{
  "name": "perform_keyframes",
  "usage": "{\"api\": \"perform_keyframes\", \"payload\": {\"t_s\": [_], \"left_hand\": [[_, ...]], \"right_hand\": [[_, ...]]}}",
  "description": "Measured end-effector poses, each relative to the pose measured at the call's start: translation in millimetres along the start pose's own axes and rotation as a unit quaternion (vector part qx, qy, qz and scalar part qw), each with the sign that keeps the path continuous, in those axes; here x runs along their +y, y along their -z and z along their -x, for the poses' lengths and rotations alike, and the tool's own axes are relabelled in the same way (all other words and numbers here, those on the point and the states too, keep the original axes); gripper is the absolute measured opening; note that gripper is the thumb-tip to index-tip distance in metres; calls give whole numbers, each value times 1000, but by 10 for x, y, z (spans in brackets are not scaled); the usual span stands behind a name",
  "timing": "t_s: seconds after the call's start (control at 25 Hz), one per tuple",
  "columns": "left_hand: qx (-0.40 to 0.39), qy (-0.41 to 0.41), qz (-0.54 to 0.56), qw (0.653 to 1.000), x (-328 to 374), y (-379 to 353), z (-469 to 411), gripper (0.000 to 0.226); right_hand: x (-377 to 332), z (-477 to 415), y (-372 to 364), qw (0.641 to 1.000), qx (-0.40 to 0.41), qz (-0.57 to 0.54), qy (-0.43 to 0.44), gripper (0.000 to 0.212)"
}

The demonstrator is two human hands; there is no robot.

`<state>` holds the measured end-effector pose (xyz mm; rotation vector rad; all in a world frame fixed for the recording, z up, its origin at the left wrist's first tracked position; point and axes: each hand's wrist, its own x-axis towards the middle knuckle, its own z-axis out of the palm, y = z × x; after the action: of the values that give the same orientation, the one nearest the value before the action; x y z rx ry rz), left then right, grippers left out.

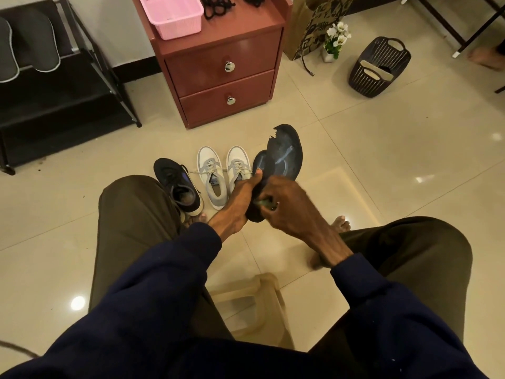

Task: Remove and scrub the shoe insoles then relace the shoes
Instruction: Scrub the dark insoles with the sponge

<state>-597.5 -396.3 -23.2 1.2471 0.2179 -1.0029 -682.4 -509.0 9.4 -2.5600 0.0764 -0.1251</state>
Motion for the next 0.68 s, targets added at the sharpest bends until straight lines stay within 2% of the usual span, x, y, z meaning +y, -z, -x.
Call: {"api": "perform_keyframes", "payload": {"t_s": [0.08, 0.2, 0.28, 0.32, 0.4, 0.48, 0.52, 0.6, 0.68], "left_hand": [[-4, 1, 3, 1000, 1, -5, 12, 47], [-43, 7, 18, 999, 11, -18, 2, 47], [-62, 19, 36, 997, 18, -18, 7, 48], [-58, 32, 57, 996, 26, -19, 14, 44], [-44, 51, 101, 993, 38, -2, 33, 38], [-48, 55, 122, 990, 41, 24, 25, 44], [-65, 56, 131, 988, 41, 24, 18, 46], [-94, 64, 133, 985, 36, 14, 17, 45], [-97, 74, 124, 985, 45, 6, 36, 37]], "right_hand": [[-20, -8, 7, 1000, -18, 12, 20, 8], [276, -52, 125, 989, 103, 67, -76, 12], [374, -36, 125, 982, 140, 53, -117, 15], [334, -34, 88, 988, 123, 23, -94, 14], [140, -11, 8, 999, 30, -29, -4, 13], [75, -4, 18, 999, -7, -13, 38, 11], [118, -23, 56, 999, 24, 12, 21, 10], [294, -48, 139, 988, 120, 61, -69, 13], [385, -38, 144, 976, 169, 66, -116, 15]]}}
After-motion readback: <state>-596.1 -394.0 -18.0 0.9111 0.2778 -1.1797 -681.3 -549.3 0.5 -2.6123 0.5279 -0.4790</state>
